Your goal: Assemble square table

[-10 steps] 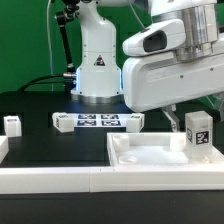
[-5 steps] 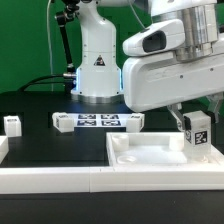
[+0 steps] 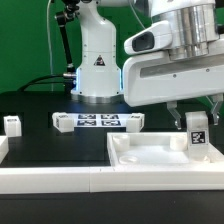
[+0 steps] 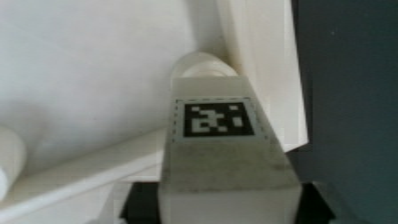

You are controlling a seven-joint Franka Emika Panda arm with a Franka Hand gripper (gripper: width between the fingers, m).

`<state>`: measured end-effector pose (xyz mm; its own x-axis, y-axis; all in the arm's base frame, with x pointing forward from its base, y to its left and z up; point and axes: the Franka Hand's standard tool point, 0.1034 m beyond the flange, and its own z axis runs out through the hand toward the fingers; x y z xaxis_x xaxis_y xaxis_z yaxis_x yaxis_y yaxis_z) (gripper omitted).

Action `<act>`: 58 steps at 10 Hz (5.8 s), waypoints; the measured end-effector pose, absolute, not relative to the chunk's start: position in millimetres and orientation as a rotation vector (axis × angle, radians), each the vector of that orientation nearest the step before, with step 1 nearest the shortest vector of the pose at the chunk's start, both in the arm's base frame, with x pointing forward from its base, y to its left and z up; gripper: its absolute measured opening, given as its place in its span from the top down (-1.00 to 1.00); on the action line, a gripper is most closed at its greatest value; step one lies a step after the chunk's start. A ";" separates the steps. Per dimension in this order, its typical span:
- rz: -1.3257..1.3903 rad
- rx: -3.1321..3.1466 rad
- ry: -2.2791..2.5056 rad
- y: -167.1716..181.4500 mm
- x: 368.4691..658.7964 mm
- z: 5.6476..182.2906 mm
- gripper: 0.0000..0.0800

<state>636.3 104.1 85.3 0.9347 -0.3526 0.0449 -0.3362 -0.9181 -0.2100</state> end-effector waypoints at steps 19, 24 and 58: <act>0.142 -2.006 2.154 121.2 626.9 85.4 0.27; 0.128 -2.381 1.730 109.3 627.1 85.6 -0.58; 0.194 -2.383 1.798 116.9 626.5 90.2 0.27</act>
Offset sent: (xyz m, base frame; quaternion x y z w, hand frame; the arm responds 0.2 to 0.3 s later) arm -0.0018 0.0164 -0.0056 0.0272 -0.0121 0.2792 0.9598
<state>626.5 116.9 90.2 0.2733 -0.9424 -0.1928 -0.9618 -0.2705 -0.0415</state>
